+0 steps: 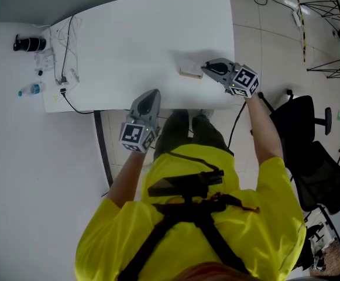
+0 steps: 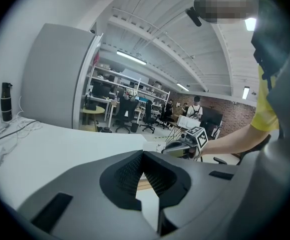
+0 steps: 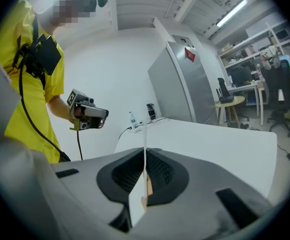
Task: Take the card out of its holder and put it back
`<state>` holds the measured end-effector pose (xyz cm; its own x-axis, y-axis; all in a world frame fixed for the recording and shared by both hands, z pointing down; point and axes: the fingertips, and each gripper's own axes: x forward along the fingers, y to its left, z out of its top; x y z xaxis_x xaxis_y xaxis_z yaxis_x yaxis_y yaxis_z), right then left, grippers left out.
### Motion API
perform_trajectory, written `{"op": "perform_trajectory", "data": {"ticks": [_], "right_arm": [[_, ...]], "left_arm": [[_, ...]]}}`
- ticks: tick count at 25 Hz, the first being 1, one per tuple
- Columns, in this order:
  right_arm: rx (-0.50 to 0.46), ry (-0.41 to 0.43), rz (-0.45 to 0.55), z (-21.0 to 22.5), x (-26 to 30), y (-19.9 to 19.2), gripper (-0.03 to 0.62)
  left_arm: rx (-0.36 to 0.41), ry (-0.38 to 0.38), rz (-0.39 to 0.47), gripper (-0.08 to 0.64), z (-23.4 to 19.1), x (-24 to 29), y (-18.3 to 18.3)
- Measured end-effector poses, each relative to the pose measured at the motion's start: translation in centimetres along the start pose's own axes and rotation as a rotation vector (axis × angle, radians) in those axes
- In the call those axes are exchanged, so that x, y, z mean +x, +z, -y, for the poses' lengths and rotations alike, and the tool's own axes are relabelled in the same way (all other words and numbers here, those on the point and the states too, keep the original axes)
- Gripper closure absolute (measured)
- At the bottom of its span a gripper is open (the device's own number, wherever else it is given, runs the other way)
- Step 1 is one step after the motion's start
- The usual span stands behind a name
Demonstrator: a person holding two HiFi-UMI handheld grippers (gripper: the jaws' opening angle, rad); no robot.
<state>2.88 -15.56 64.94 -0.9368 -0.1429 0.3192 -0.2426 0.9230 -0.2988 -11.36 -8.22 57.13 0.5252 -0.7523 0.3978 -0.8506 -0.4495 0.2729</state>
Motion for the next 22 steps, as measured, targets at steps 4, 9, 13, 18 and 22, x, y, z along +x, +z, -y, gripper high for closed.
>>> {"op": "perform_trajectory", "data": {"ticks": [4, 9, 13, 18, 22], "right_arm": [[-0.035, 0.011, -0.002, -0.2, 0.4, 0.1, 0.574], [-0.075, 0.036, -0.025, 0.3, 1.3, -0.3, 0.574], [-0.066, 0.027, -0.025, 0.3, 1.5, -1.0, 0.574], [-0.015, -0.036, -0.01, 0.7, 1.8, -3.5, 0.572], [0.025, -0.092, 0.004, 1.1, 1.7, -4.6, 0.474]], "left_arm": [[0.0, -0.009, -0.015, 0.56, 0.5, 0.3, -0.4], [-0.015, -0.025, -0.021, 0.56, 0.6, 0.8, -1.1], [-0.019, -0.033, -0.029, 0.56, 0.7, 1.0, -1.6], [-0.017, -0.043, -0.043, 0.56, 0.6, 1.8, -2.9], [-0.022, -0.061, -0.052, 0.56, 1.0, 2.5, -3.6]]}}
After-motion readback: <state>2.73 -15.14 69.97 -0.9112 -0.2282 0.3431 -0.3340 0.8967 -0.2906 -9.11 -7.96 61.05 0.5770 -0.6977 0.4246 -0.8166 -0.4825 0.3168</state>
